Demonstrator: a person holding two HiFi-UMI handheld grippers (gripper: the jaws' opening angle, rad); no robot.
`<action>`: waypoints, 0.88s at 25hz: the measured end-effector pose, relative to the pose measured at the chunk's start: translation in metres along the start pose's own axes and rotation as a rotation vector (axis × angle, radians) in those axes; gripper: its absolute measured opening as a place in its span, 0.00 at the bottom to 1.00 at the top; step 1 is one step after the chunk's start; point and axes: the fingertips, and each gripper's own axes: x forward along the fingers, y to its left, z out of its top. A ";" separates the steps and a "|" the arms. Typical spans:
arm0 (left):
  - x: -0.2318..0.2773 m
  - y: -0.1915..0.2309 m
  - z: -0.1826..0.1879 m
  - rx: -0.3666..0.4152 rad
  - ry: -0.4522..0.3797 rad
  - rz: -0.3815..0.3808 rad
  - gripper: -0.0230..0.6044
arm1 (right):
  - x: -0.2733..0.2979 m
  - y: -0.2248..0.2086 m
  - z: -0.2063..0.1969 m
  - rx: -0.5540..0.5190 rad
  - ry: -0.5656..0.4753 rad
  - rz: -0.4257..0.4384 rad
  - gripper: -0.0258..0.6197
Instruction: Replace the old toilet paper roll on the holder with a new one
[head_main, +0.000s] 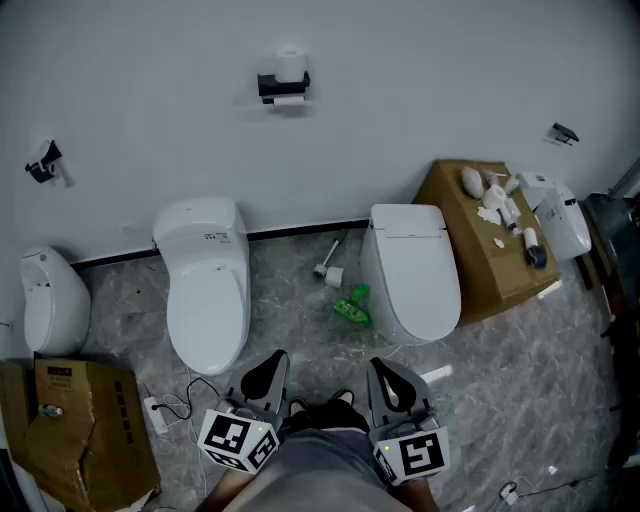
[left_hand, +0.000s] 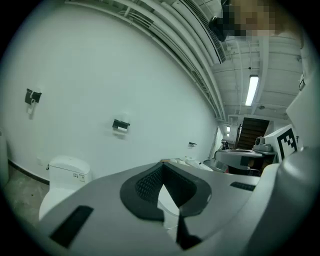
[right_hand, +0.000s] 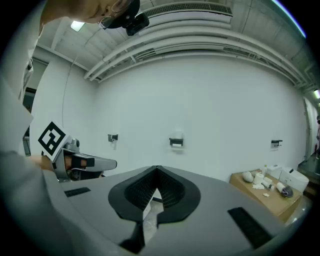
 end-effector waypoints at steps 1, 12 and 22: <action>-0.001 0.000 0.001 -0.006 -0.003 0.004 0.04 | 0.000 0.001 0.000 -0.003 0.000 0.003 0.06; 0.005 0.005 0.005 0.000 -0.008 -0.009 0.04 | 0.005 0.001 0.003 0.006 -0.010 0.011 0.06; 0.037 0.022 0.018 -0.013 -0.026 0.004 0.04 | 0.045 -0.023 0.015 0.020 -0.062 0.040 0.07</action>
